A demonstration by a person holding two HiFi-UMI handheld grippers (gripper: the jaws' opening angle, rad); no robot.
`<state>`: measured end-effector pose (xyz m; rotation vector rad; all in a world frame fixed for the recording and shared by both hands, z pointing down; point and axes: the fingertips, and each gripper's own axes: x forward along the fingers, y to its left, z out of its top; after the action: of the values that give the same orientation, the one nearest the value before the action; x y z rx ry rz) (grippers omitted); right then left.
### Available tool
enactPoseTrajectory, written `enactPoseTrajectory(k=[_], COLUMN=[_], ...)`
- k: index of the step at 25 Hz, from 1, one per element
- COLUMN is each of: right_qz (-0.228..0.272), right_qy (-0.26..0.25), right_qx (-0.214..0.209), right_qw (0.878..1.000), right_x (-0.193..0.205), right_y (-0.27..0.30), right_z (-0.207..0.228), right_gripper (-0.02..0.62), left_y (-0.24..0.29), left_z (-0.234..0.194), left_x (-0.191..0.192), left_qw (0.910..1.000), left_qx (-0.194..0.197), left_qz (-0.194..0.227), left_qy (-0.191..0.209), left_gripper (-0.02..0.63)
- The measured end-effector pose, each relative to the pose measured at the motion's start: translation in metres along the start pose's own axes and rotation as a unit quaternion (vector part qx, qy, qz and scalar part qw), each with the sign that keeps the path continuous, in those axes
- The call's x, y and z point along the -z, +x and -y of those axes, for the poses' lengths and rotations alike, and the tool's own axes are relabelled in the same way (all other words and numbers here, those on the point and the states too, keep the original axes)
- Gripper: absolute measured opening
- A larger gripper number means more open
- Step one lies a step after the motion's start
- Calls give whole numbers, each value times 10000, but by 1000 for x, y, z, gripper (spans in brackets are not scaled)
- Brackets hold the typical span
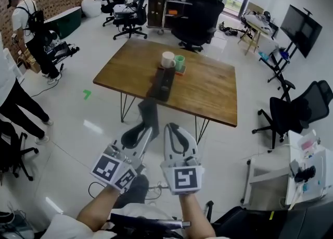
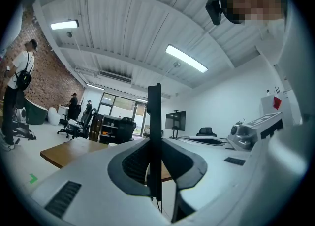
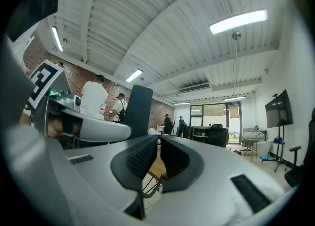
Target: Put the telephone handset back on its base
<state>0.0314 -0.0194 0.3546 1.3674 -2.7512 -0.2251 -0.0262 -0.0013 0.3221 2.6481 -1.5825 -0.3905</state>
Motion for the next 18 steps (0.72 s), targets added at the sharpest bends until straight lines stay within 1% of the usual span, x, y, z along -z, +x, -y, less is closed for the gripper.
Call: enactPoseTrajectory(k=[1, 2, 12, 18], right_qz=[-22, -46, -284, -454], right_qy=[8, 8, 24, 3], right_qx=[-12, -18, 19, 49], right_qw=[10000, 10000, 9996, 9990], right_x=[2, 3, 15, 24], right_y=[7, 14, 75, 105], right_z=[2, 5, 38, 47], right_gripper=[21, 25, 25, 25], left_y=[5, 11, 67, 91], left_z=[-5, -10, -54, -81], left_x=[2, 3, 17, 24], left_qw=[10000, 10000, 9996, 9991], left_qx=[-4, -7, 33, 60], left_qz=[-17, -34, -185, -272], left_qy=[-15, -29, -212, -308], left_gripper=[64, 63, 63, 63])
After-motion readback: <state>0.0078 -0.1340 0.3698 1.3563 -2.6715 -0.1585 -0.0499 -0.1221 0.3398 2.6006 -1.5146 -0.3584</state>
